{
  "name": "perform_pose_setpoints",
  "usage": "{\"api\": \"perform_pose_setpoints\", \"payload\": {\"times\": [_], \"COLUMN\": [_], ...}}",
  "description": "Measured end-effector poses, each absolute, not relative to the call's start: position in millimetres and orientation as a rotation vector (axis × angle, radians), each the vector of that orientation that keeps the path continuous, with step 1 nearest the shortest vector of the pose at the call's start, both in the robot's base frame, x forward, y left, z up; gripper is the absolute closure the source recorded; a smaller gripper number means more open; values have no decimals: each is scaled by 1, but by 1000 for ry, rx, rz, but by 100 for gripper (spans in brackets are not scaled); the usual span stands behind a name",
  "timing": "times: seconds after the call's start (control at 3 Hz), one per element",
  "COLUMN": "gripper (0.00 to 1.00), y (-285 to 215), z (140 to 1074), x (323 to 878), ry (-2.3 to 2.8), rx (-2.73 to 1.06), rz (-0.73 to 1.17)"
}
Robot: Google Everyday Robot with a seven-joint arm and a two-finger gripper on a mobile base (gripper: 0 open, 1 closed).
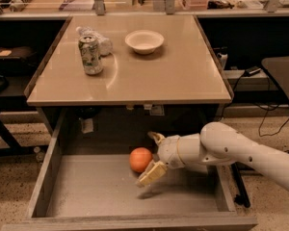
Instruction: Pick orange from top drawer and place on counter
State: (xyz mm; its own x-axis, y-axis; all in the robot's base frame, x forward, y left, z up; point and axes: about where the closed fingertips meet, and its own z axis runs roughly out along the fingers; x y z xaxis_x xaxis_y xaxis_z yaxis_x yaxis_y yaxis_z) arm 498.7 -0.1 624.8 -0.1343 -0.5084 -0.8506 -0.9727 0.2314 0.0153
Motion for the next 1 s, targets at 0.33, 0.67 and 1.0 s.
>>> {"api": "perform_pose_setpoints", "payload": {"times": [0.33, 0.67, 1.0], "gripper": [0, 20, 43], "y": [-2, -2, -2], "z": [625, 625, 625], "x": [494, 494, 494], "ry": [1752, 1751, 1751], "rx": [-1434, -1437, -1437], "rz": [719, 716, 716]}}
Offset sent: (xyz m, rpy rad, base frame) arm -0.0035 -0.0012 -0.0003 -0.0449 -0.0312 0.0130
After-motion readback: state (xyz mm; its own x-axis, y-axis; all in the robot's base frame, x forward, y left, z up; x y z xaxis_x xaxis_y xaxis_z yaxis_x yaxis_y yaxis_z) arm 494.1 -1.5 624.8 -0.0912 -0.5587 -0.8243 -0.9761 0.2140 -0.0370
